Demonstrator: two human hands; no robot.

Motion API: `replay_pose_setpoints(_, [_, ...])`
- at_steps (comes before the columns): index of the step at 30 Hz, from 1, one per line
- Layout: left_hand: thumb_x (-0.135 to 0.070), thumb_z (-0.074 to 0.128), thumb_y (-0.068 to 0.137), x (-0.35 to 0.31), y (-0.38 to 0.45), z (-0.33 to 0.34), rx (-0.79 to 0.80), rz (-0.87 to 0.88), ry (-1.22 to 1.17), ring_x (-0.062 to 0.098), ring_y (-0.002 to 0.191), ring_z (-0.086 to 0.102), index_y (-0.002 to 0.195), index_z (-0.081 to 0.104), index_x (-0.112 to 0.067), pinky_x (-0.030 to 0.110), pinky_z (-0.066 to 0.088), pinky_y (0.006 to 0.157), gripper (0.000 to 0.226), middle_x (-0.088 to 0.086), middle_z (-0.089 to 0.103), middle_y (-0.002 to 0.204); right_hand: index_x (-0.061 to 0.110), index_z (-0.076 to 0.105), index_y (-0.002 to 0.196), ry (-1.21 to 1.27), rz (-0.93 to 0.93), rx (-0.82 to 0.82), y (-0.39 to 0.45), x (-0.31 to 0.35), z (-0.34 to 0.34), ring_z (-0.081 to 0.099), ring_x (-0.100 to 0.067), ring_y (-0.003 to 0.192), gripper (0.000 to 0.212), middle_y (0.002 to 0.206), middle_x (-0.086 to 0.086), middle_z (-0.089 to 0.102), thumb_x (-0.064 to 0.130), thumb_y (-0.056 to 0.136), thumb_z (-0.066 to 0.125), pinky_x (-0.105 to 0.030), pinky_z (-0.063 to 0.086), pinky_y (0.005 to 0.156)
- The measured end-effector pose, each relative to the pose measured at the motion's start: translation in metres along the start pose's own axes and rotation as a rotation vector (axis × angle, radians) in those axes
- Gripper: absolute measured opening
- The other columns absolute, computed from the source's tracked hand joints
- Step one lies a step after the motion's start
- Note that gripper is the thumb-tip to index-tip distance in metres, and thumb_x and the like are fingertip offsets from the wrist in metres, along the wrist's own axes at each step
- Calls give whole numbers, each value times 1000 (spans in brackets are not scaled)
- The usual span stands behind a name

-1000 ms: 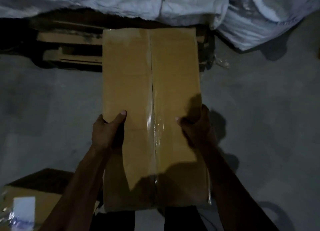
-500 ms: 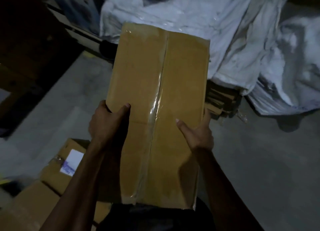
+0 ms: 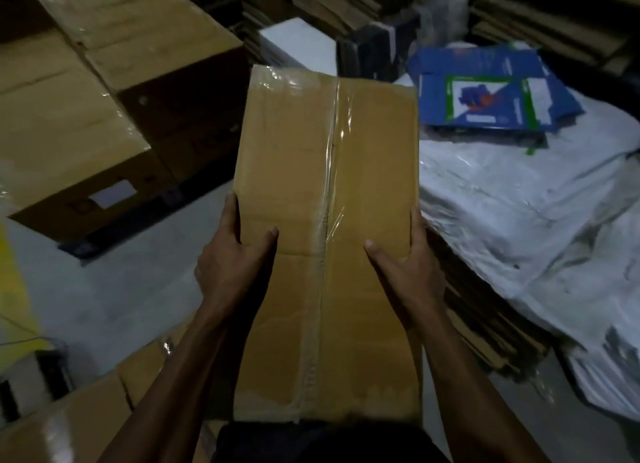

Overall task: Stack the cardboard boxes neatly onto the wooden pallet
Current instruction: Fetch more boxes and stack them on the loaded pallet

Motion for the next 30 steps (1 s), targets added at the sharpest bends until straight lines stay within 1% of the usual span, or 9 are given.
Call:
replay_pose_setpoints(3, [-67,55,85,14,39,-21,-44,-45,-13,28,119,58,150,4,-53,44,47,94,84,-6,52,145,46,1,156,-28,-44,25,21,42,24,37,-33,141,107,160,-5,32,74,75,66,-53,33,110])
replay_pose_setpoints(7, [-64,58,86,31,80,-50,-91,-115,-22,31,118,57,153,7,-49,45,47,95,86,1,54,143,46,-2,155,-81,-98,76,48,97,57,33,-33,144,104,162,-5,27,71,79,63,-53,29,112])
replay_pose_setpoints(12, [-67,57,84,65,120,-84,-197,-233,-56,32,120,57,151,9,-52,47,47,97,84,1,53,144,47,-2,155,-143,-221,167,81,162,109,35,-34,142,101,161,-4,28,71,81,62,-53,32,111])
replay_pose_setpoints(14, [-68,57,83,79,137,-99,-262,-288,-60,32,116,59,151,10,-53,44,47,93,84,1,55,142,46,-1,156,-168,-291,223,95,191,135,37,-34,141,100,161,-5,30,71,81,61,-54,34,110])
replay_pose_setpoints(16, [-66,58,84,92,157,-111,-321,-353,-49,34,118,58,151,10,-52,42,45,92,84,2,53,144,45,-1,156,-185,-361,284,116,220,165,36,-34,141,101,161,-4,29,70,81,62,-52,35,109])
replay_pose_setpoints(21, [-71,55,78,131,210,-143,-499,-490,-58,34,121,56,149,8,-56,50,45,100,86,2,53,144,46,-2,155,-198,-515,430,161,298,252,43,-33,136,102,156,-6,36,73,80,61,-49,39,105])
replay_pose_setpoints(23, [-68,57,80,140,230,-155,-548,-542,-73,34,123,55,149,9,-54,49,41,100,85,1,52,145,47,-3,155,-204,-561,492,174,331,284,45,-32,132,102,152,-6,41,73,80,60,-47,40,103])
replay_pose_setpoints(25, [-67,57,80,148,249,-172,-617,-597,-100,32,124,54,149,10,-54,47,42,101,85,-2,51,146,47,-4,155,-225,-613,561,185,367,313,48,-31,128,101,147,-7,45,73,81,59,-45,42,99])
replay_pose_setpoints(30, [-67,58,76,172,278,-211,-757,-716,-168,29,125,54,149,12,-54,50,44,103,87,-6,50,146,47,-3,155,-250,-723,697,188,447,370,45,-32,130,98,147,-8,44,70,84,60,-42,37,100])
Point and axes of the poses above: each hand's wrist, its own y-axis towards the middle knuckle, its own z-axis out of the palm, x = y × z, the point moved 4 cm from there along y, towards the middle knuckle
